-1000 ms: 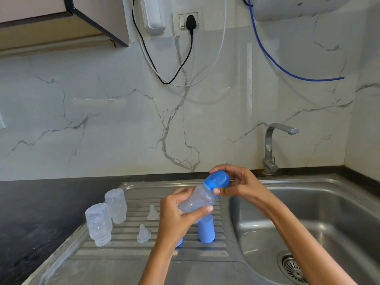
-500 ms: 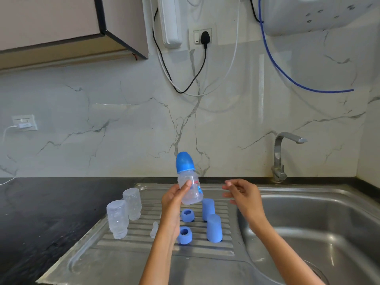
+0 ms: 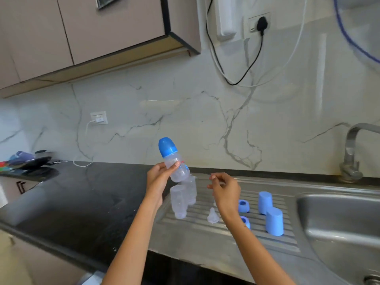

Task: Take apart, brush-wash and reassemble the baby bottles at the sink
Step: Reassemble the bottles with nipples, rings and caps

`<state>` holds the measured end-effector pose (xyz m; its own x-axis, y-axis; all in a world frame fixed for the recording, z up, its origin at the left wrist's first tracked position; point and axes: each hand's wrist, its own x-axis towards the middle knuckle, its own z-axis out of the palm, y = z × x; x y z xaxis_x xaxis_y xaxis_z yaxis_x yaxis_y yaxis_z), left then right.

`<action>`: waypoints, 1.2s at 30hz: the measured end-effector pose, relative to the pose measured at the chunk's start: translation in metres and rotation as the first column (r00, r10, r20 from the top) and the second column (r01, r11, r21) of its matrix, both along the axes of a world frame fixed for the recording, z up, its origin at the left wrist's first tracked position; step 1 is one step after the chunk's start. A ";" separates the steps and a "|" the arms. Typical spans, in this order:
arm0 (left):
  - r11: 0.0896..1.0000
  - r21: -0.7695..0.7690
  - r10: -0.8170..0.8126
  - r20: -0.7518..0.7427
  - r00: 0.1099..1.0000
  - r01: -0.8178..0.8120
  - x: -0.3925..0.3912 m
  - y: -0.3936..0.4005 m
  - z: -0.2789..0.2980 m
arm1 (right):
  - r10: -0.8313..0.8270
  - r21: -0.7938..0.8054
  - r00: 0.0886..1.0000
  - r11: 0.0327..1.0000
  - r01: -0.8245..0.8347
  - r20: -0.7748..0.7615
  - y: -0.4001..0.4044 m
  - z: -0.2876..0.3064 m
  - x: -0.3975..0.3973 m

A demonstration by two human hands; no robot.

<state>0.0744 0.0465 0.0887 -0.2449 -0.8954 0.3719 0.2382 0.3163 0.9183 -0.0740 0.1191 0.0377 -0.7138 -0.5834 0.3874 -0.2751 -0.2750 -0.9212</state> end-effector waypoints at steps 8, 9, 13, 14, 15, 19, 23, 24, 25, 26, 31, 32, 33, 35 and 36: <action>0.956 0.053 0.267 0.252 0.930 -0.289 0.035 -0.103 -0.043 | -0.135 0.139 0.962 0.975 0.171 -0.237 -0.023 -0.026 0.008; 0.951 0.046 0.283 0.277 0.918 -0.307 0.036 -0.112 -0.049 | -0.142 0.152 0.956 0.971 0.185 -0.255 -0.024 -0.028 0.007; 0.933 0.019 0.327 0.371 0.869 -0.359 0.039 -0.143 -0.070 | -0.157 0.187 0.947 0.959 0.214 -0.279 -0.028 -0.034 0.005; 0.929 0.009 0.337 0.386 0.859 -0.369 0.039 -0.149 -0.074 | -0.158 0.193 0.944 0.956 0.219 -0.288 -0.028 -0.034 0.004; 0.927 -0.006 0.346 0.406 0.846 -0.376 0.038 -0.156 -0.076 | -0.161 0.192 0.941 0.956 0.224 -0.296 -0.029 -0.033 0.003; 0.922 -0.046 0.359 0.471 0.806 -0.384 0.037 -0.173 -0.084 | -0.169 0.165 0.943 0.961 0.222 -0.286 -0.027 -0.029 0.000; 0.918 -0.052 0.368 0.478 0.798 -0.393 0.034 -0.180 -0.091 | -0.153 0.168 0.948 0.964 0.205 -0.280 -0.028 -0.028 -0.002; 0.917 -0.052 0.372 0.476 0.797 -0.396 0.035 -0.182 -0.094 | -0.150 0.173 0.948 0.964 0.203 -0.281 -0.029 -0.028 -0.002; 0.918 -0.053 0.369 0.478 0.797 -0.393 0.034 -0.182 -0.095 | -0.149 0.175 0.947 0.963 0.204 -0.284 -0.029 -0.028 -0.002; 0.921 -0.052 0.362 0.483 0.798 -0.386 0.036 -0.183 -0.096 | -0.149 0.174 0.946 0.963 0.205 -0.288 -0.029 -0.028 -0.002; 0.926 -0.074 0.356 0.505 0.786 -0.371 0.050 -0.173 -0.087 | -0.142 0.181 0.946 0.963 0.200 -0.291 -0.032 -0.028 -0.003; 0.920 -0.093 0.374 0.496 0.783 -0.380 0.054 -0.169 -0.083 | -0.139 0.181 0.947 0.964 0.197 -0.288 -0.032 -0.028 -0.004; 0.913 -0.124 0.398 0.484 0.779 -0.389 0.059 -0.164 -0.078 | -0.137 0.180 0.949 0.964 0.194 -0.284 -0.032 -0.028 -0.004; 0.897 -0.198 0.441 0.465 0.768 -0.395 0.069 -0.153 -0.067 | -0.136 0.180 0.953 0.965 0.190 -0.272 -0.030 -0.027 -0.004; 0.887 -0.238 0.462 0.457 0.760 -0.396 0.073 -0.148 -0.061 | -0.139 0.181 0.952 0.964 0.193 -0.272 -0.030 -0.026 -0.004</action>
